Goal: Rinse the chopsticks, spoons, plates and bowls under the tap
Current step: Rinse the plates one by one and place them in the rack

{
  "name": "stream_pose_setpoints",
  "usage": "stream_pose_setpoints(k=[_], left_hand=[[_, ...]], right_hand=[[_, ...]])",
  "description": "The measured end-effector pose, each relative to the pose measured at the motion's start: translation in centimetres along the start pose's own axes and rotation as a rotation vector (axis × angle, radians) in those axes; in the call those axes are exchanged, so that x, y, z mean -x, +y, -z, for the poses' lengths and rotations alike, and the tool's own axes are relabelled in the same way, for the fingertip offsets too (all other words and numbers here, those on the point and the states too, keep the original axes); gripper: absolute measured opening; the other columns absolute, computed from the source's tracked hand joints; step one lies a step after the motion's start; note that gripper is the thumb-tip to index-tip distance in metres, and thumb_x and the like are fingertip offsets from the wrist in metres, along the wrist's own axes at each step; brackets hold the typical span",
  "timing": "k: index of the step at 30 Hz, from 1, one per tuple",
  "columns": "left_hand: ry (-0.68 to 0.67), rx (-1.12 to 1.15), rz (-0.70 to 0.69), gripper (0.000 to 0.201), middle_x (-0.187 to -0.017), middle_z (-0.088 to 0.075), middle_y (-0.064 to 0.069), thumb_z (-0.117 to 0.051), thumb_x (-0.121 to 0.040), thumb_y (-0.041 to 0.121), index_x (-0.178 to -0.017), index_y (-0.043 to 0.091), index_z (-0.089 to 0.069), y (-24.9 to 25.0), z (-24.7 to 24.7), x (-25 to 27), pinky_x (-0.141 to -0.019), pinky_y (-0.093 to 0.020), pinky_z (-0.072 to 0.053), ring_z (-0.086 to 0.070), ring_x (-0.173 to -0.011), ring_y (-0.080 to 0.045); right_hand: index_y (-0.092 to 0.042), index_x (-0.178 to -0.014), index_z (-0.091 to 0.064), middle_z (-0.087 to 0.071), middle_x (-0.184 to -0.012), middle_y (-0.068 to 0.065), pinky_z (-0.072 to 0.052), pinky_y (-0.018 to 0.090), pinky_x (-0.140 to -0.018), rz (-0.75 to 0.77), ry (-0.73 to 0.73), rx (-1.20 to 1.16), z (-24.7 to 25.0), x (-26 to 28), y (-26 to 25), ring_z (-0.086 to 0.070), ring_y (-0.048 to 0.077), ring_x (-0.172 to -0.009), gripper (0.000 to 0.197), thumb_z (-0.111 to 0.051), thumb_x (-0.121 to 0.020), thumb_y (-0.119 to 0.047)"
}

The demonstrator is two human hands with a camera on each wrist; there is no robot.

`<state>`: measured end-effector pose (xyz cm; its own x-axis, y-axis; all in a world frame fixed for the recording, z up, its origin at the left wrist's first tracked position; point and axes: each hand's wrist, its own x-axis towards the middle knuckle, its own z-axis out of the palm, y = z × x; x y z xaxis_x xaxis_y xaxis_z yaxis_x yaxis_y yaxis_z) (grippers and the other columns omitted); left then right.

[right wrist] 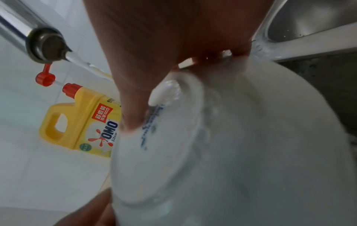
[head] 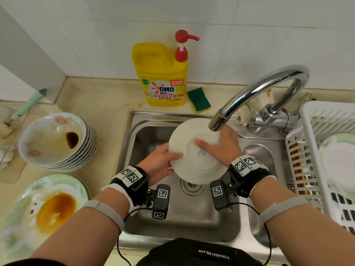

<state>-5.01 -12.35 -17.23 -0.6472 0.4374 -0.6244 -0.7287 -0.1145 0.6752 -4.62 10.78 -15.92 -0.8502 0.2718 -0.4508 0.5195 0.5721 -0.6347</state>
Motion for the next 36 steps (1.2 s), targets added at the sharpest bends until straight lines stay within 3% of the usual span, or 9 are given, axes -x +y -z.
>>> stream_pose_setpoints(k=[5, 9, 13, 17, 24, 28, 30, 32, 36], left_hand=[[0.083, -0.023, -0.044, 0.038, -0.124, -0.072, -0.007, -0.066, -0.096, 0.032, -0.13, 0.016, -0.062, 0.2, -0.6, -0.2, -0.087, -0.045, -0.06, -0.068, -0.116, -0.028], [0.127, -0.041, -0.107, 0.038, -0.123, -0.072, -0.008, -0.068, -0.095, 0.033, -0.129, 0.016, -0.062, 0.6, -0.7, -0.7, -0.093, -0.055, -0.057, -0.067, -0.118, -0.032], [0.09, 0.025, -0.12, 0.041, -0.126, -0.071, -0.012, -0.063, -0.098, 0.029, -0.134, 0.01, -0.059, 0.8, -0.5, -0.6, -0.093, -0.049, -0.057, -0.067, -0.118, -0.032], [0.044, 0.117, -0.134, 0.044, -0.132, -0.067, -0.015, -0.059, -0.099, 0.026, -0.139, 0.008, -0.055, 0.6, 0.0, -0.5, -0.099, -0.051, -0.054, -0.063, -0.123, -0.034], [0.06, 0.118, -0.125, 0.043, -0.131, -0.067, -0.013, -0.063, -0.099, 0.028, -0.138, 0.011, -0.058, 0.6, 0.6, -0.3, -0.102, -0.053, -0.052, -0.063, -0.123, -0.034], [0.174, -0.11, -0.181, 0.038, -0.111, -0.074, -0.007, -0.072, -0.092, 0.042, -0.112, 0.011, -0.067, 1.7, 0.2, -0.7, -0.086, -0.046, -0.057, -0.068, -0.101, -0.03], [0.173, -0.225, -0.223, 0.038, -0.106, -0.075, -0.007, -0.076, -0.087, 0.047, -0.105, 0.015, -0.069, 2.2, 0.2, -0.8, -0.08, -0.045, -0.058, -0.069, -0.097, -0.031], [0.142, -0.27, -0.228, 0.04, -0.11, -0.075, -0.01, -0.078, -0.086, 0.043, -0.115, 0.016, -0.071, 2.5, 0.4, -0.8, -0.084, -0.047, -0.06, -0.071, -0.103, -0.035], [0.087, -0.173, -0.204, 0.043, -0.116, -0.074, -0.015, -0.074, -0.087, 0.033, -0.124, 0.012, -0.068, 2.5, 0.6, -0.3, -0.091, -0.048, -0.058, -0.069, -0.108, -0.035]], right_hand=[[-0.025, -0.151, -0.029, -0.029, -0.151, 0.011, -0.033, 0.044, -0.112, 0.037, 0.004, -0.073, 0.2, 0.0, 0.1, -0.033, 0.029, -0.141, 0.093, -0.069, -0.079, -0.069], [-0.03, -0.146, -0.035, -0.035, -0.147, 0.009, -0.03, 0.04, -0.11, 0.09, 0.013, -0.106, 0.0, -0.8, 0.1, -0.03, 0.024, -0.141, 0.078, -0.064, -0.084, -0.069], [-0.03, -0.14, -0.044, -0.041, -0.138, 0.008, -0.029, 0.034, -0.102, 0.122, 0.024, -0.148, -0.4, -1.3, 0.1, -0.037, 0.023, -0.133, 0.054, -0.049, -0.096, -0.061], [-0.022, -0.136, -0.046, -0.047, -0.135, 0.008, -0.035, 0.038, -0.101, 0.093, 0.118, -0.137, -1.3, -1.4, -0.3, -0.045, 0.025, -0.127, 0.07, -0.042, -0.086, -0.07], [-0.013, -0.131, -0.048, -0.057, -0.127, 0.014, -0.041, 0.039, -0.099, 0.045, 0.177, -0.147, -2.1, -1.1, -1.7, -0.055, 0.033, -0.12, 0.068, -0.043, -0.093, -0.069], [-0.012, -0.129, -0.053, -0.058, -0.126, 0.012, -0.043, 0.05, -0.106, 0.075, 0.184, -0.055, -1.9, -0.4, -2.7, -0.053, 0.033, -0.12, 0.062, -0.042, -0.096, -0.064], [-0.013, -0.128, -0.056, -0.059, -0.123, 0.009, -0.043, 0.051, -0.106, 0.1, 0.165, -0.036, -2.0, 0.1, -3.2, -0.054, 0.032, -0.119, 0.078, -0.034, -0.087, -0.076], [-0.015, -0.118, -0.059, -0.062, -0.117, 0.009, -0.045, 0.051, -0.104, 0.114, 0.163, -0.079, -2.1, 0.1, -3.1, -0.056, 0.033, -0.115, 0.082, -0.028, -0.079, -0.081], [-0.028, -0.08, -0.048, -0.064, -0.095, 0.013, -0.049, 0.051, -0.094, 0.136, 0.149, -0.173, -1.6, 0.3, -3.1, -0.061, 0.035, -0.099, 0.033, -0.047, -0.096, -0.057]])
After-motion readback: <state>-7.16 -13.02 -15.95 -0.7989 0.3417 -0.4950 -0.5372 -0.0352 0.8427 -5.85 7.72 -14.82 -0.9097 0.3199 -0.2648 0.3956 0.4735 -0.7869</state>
